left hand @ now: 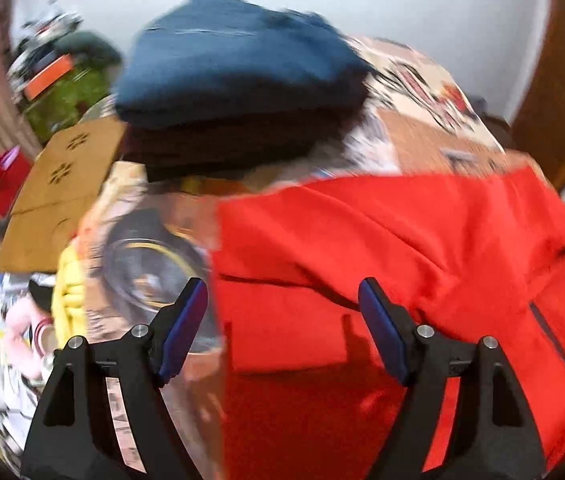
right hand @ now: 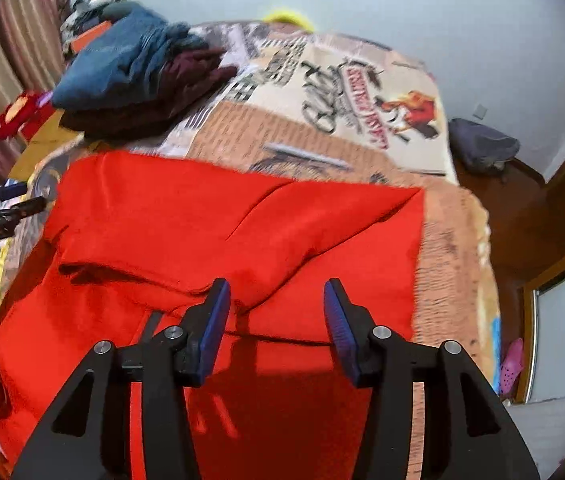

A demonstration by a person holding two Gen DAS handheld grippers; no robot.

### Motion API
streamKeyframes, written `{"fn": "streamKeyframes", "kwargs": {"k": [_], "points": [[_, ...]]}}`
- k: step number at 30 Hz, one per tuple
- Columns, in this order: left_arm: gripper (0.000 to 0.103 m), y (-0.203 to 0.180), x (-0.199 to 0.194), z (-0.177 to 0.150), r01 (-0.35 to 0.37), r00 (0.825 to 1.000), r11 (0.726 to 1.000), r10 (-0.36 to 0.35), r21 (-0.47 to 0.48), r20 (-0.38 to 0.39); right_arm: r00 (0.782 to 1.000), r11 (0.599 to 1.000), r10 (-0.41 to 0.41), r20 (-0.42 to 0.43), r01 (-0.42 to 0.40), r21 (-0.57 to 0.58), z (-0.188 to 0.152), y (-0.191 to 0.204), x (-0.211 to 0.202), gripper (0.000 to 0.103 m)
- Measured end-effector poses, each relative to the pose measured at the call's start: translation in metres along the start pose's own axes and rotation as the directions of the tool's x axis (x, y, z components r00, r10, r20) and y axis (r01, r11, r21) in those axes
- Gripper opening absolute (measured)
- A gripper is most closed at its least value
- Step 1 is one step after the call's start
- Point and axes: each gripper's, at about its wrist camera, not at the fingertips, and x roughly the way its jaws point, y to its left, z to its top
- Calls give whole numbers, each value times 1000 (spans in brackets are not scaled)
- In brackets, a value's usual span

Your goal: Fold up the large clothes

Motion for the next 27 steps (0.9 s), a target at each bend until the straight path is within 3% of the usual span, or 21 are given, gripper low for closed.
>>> {"fn": "streamKeyframes", "kwargs": {"k": [4, 8, 13, 17, 18, 22, 27], "points": [[78, 45, 8, 8, 21, 998, 987, -30, -160, -51, 999, 993, 25, 35, -29, 110, 9, -26, -6, 51], [78, 78, 28, -4, 89, 986, 936, -133, -341, -106, 997, 962, 77, 27, -81, 260, 10, -59, 3, 52], [78, 92, 64, -28, 204, 938, 842, -313, -499, -146, 994, 928, 101, -47, -78, 364, -1, -82, 29, 52], [77, 92, 89, -42, 280, 884, 752, -444, -596, -146, 990, 922, 110, -89, -68, 382, -10, -88, 43, 52], [78, 90, 92, -43, 291, 881, 746, -453, -599, -137, 989, 920, 116, -96, -71, 386, -11, -89, 46, 52], [78, 76, 96, -34, 330, 880, 765, -461, -552, -113, 979, 904, 178, -101, -122, 411, -13, -94, 57, 61], [75, 48, 103, -17, 309, 907, 848, -399, -430, -135, 976, 899, 205, -79, -156, 408, -5, -93, 68, 65]]}}
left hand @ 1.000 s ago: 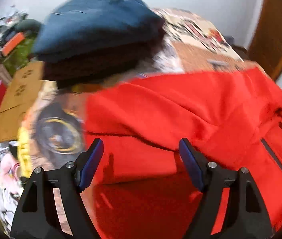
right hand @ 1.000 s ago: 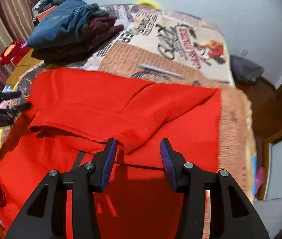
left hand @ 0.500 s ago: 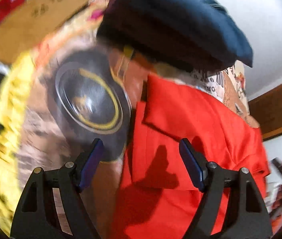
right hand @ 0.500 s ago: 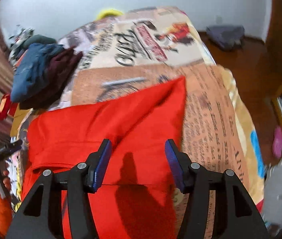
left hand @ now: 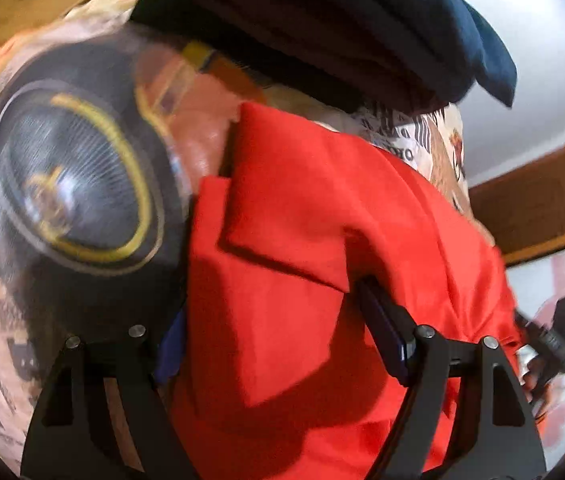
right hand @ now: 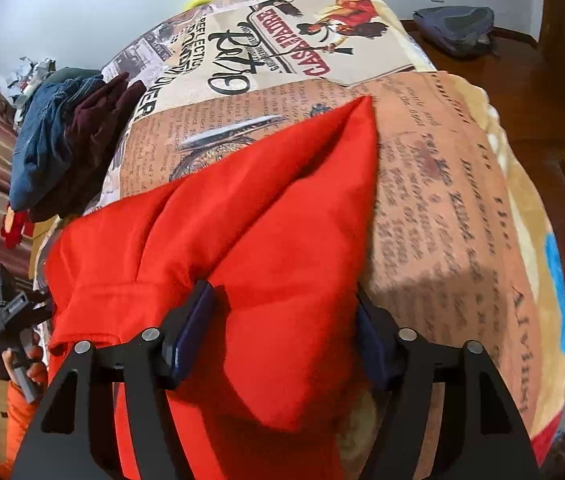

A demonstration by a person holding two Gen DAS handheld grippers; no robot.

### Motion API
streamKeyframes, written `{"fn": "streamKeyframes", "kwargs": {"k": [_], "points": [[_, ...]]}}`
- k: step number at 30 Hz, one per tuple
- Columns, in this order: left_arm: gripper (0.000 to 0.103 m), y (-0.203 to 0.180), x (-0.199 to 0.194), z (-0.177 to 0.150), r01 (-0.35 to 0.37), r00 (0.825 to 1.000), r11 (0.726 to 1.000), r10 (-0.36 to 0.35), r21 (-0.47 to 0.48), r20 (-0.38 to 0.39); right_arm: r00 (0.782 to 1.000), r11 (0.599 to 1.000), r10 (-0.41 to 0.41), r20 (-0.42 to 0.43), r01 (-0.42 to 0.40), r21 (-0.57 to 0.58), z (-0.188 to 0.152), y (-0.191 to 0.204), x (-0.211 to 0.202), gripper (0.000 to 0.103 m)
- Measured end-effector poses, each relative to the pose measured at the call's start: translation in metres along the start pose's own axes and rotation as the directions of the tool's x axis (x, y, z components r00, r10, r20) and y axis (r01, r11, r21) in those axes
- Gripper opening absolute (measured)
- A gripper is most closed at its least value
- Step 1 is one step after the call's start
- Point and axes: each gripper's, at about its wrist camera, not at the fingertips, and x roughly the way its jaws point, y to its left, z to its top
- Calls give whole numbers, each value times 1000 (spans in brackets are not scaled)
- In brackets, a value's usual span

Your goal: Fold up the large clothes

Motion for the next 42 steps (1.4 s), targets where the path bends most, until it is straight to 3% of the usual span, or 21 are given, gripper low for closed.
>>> {"fn": "streamKeyframes", "kwargs": {"k": [1, 3, 4, 5, 6, 8, 16, 21, 25, 32, 35, 42], "points": [[72, -3, 1, 1, -5, 1000, 1000, 5, 13, 0, 1000, 1000, 18, 5, -18, 1, 3, 0, 3, 65], [44, -13, -1, 3, -2, 1000, 999, 1, 53, 27, 998, 998, 59, -2, -59, -10, 6, 2, 7, 61], [38, -11, -6, 5, -9, 999, 998, 7, 67, 43, 998, 998, 65, -5, -65, -13, 7, 2, 9, 53], [25, -18, -11, 6, -49, 996, 995, 43, 90, 77, 998, 998, 65, -11, -65, -14, 10, 3, 10, 38], [17, -20, -14, 7, -83, 992, 990, 72, 110, 101, 998, 998, 55, -19, -55, -13, 12, 4, 12, 31], [14, -29, -19, 13, -144, 983, 979, 125, 143, 135, 997, 997, 74, -28, -74, 0, 19, 3, 13, 20], [12, -52, -28, 56, -264, 950, 943, 217, 204, 225, 997, 995, 6, 81, 2, -99, 52, 36, 4, 14], [12, -50, -24, 74, -285, 947, 937, 242, 201, 213, 991, 997, -18, 134, 27, -67, 76, 39, 10, 14], [13, -41, -12, 71, -300, 949, 932, 269, 203, 165, 992, 997, -72, 107, 76, -33, 83, 27, 31, 14], [27, -15, -10, 57, -279, 958, 947, 263, 162, 111, 989, 989, -147, 35, 147, -4, 65, 8, 54, 20], [30, -13, -20, 52, -317, 947, 932, 302, 178, 108, 986, 987, -162, 44, 162, -14, 60, 10, 42, 20], [35, -27, -50, 23, -372, 928, 895, 350, 245, 132, 967, 956, -233, 103, 247, -159, 36, 35, 1, 26]]}}
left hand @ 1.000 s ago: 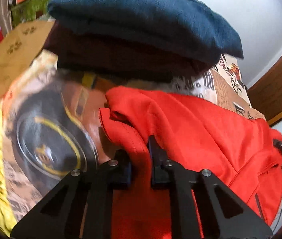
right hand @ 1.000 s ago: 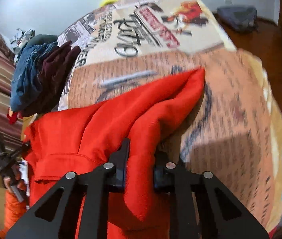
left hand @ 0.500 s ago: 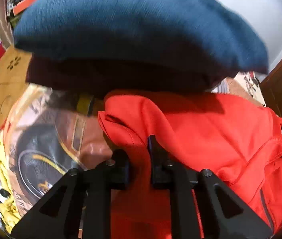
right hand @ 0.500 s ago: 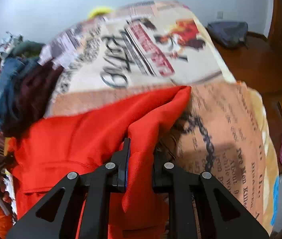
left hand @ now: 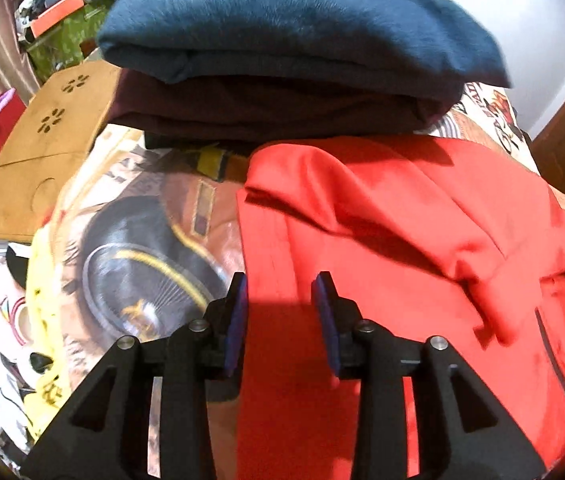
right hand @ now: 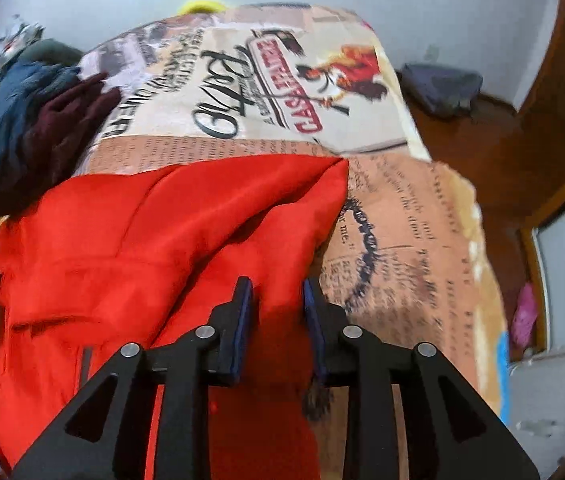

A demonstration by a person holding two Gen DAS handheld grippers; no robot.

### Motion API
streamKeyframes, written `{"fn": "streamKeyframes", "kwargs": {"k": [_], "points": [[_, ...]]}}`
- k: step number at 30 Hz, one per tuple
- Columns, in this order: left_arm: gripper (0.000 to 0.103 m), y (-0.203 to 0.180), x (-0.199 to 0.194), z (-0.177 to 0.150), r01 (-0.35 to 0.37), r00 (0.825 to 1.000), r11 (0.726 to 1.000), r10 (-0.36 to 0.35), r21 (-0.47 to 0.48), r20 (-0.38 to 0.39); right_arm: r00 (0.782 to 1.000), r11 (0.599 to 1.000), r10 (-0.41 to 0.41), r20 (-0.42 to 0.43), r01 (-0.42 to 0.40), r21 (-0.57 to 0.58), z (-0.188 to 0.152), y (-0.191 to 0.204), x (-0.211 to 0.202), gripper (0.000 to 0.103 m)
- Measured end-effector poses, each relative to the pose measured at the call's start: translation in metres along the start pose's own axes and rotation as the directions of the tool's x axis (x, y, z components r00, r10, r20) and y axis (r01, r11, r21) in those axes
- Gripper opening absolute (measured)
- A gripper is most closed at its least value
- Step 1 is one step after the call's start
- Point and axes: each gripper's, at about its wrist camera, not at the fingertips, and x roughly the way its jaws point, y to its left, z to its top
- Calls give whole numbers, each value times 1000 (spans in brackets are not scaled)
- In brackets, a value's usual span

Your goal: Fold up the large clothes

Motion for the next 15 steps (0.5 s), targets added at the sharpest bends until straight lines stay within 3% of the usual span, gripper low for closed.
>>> {"fn": "streamKeyframes", "kwargs": {"k": [6, 7, 9, 11, 15], "points": [[38, -7, -31, -14, -31, 998, 1000, 31, 5, 54, 996, 999, 46, 71, -44, -21, -20, 1, -52, 44], [41, -11, -32, -13, -30, 998, 1000, 30, 6, 61, 995, 999, 45, 86, -42, -28, -24, 2, -61, 49], [56, -10, -44, -20, -26, 997, 1000, 25, 6, 75, 993, 998, 39, 108, -35, -43, -31, 3, -73, 56], [60, -7, -55, -27, -26, 996, 1000, 25, 9, 82, 991, 998, 43, 124, -37, -48, -39, 4, -82, 65], [63, 3, -57, -47, -28, 999, 1000, 27, 10, 37, 992, 998, 51, 116, -47, -40, -56, 0, -88, 67]]}}
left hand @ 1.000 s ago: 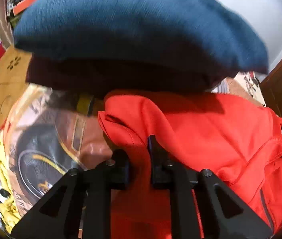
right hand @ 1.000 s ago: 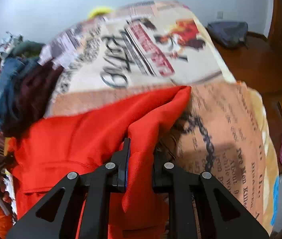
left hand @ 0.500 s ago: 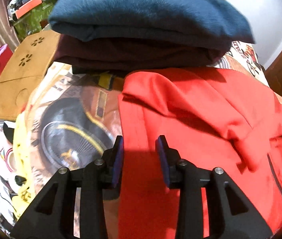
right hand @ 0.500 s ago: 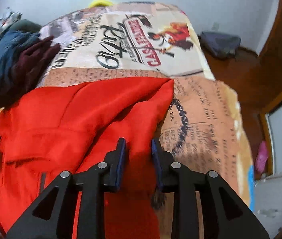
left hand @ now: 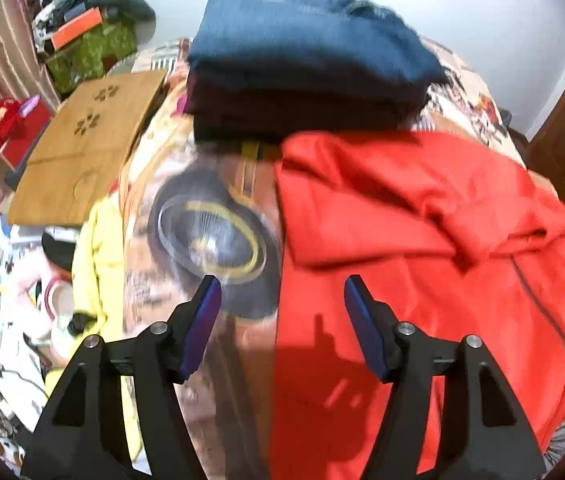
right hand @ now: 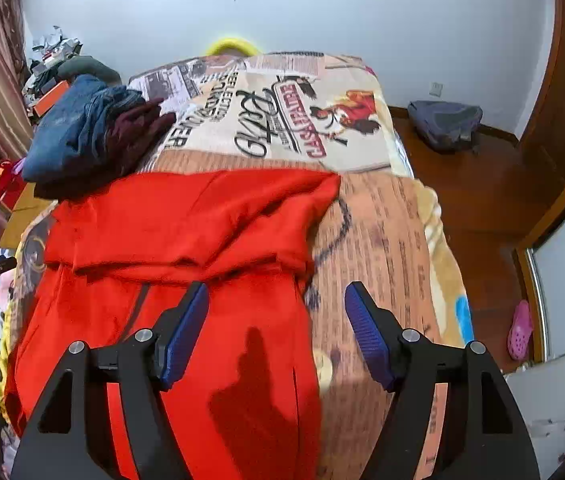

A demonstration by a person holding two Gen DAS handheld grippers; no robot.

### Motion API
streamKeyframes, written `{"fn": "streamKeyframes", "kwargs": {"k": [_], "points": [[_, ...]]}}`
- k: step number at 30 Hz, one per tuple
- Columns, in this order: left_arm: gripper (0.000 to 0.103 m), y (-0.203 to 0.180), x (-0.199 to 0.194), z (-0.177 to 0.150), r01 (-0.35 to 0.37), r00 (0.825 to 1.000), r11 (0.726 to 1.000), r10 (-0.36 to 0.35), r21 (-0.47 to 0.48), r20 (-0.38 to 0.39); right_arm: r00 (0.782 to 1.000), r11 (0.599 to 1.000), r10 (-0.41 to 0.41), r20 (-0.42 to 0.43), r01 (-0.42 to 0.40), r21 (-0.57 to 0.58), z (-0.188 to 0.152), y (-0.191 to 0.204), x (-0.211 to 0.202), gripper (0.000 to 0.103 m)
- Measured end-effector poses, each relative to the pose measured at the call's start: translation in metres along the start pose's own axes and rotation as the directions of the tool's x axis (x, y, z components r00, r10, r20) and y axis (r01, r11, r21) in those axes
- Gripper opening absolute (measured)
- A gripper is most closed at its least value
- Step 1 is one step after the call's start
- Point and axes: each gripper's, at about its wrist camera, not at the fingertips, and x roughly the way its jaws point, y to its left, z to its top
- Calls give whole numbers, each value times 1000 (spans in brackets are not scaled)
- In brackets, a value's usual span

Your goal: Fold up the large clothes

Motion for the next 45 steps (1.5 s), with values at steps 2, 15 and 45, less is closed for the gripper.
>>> {"fn": "streamKeyframes", "kwargs": {"k": [2, 15, 45], "points": [[63, 5, 7, -11, 8, 999, 1000, -8, -15, -45, 1000, 1000, 0, -18, 0, 4, -11, -2, 2, 67], [64, 19, 58, -77, 216, 932, 953, -266, -210, -247, 990, 993, 86, -114, -75, 94, -72, -8, 22, 67], [4, 3, -21, 53, 265, 955, 951, -235, -158, 183, 984, 992, 106, 144, -115, 59, 23, 13, 16, 16]]}}
